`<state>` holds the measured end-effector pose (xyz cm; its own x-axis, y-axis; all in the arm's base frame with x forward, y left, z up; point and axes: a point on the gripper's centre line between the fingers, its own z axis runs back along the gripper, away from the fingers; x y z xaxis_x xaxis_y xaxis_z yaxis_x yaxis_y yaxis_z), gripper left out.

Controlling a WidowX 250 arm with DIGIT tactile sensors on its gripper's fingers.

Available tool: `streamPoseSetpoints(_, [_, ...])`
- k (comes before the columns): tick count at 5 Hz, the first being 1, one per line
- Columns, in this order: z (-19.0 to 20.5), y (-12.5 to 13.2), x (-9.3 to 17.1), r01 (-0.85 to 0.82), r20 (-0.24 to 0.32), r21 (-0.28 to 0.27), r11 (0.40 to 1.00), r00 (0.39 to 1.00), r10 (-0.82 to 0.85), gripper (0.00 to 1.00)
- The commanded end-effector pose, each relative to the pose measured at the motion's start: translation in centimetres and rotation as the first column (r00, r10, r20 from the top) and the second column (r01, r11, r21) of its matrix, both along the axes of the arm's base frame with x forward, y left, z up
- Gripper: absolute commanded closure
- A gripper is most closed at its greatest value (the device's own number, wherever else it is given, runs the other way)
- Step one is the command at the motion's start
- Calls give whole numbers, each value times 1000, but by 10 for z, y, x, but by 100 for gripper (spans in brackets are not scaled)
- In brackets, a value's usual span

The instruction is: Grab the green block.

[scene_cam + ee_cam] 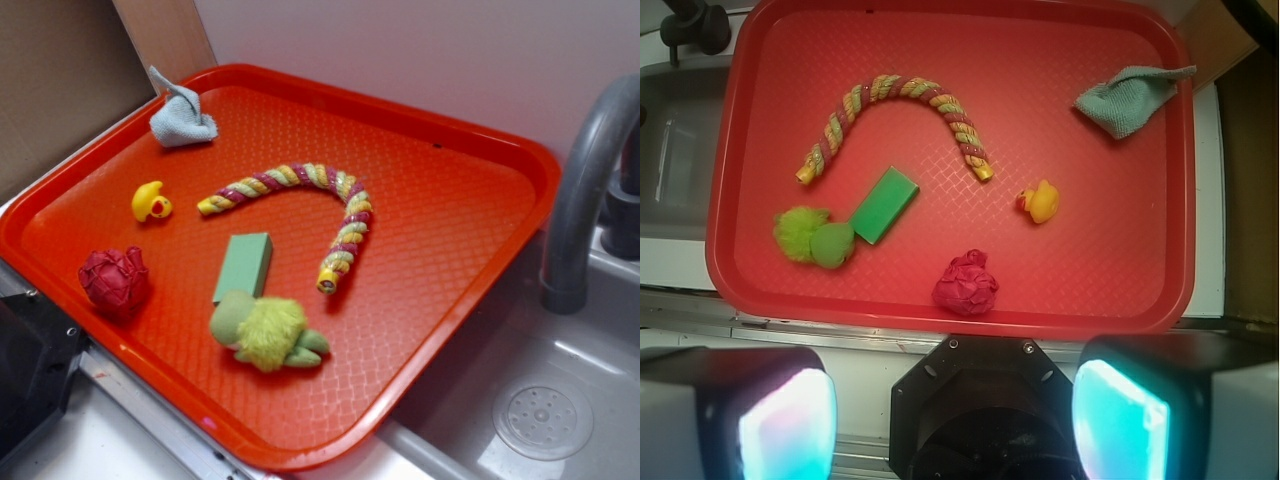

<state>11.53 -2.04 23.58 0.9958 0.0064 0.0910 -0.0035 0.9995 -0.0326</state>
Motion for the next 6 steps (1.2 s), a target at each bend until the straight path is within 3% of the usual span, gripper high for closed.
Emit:
streamPoseSetpoints(1, [0,0,0,0,0,0,1000,1000,0,0])
streamPoseSetpoints(3, [-22,-19,13,-234,92,-29,972,967,236,0])
streamPoseSetpoints(4, [-46,-33,22,-365,77,-29,931,927,366,0])
streamPoseSetpoints(6, [-99,-49,45,-436,35,-127,891,896,443,0])
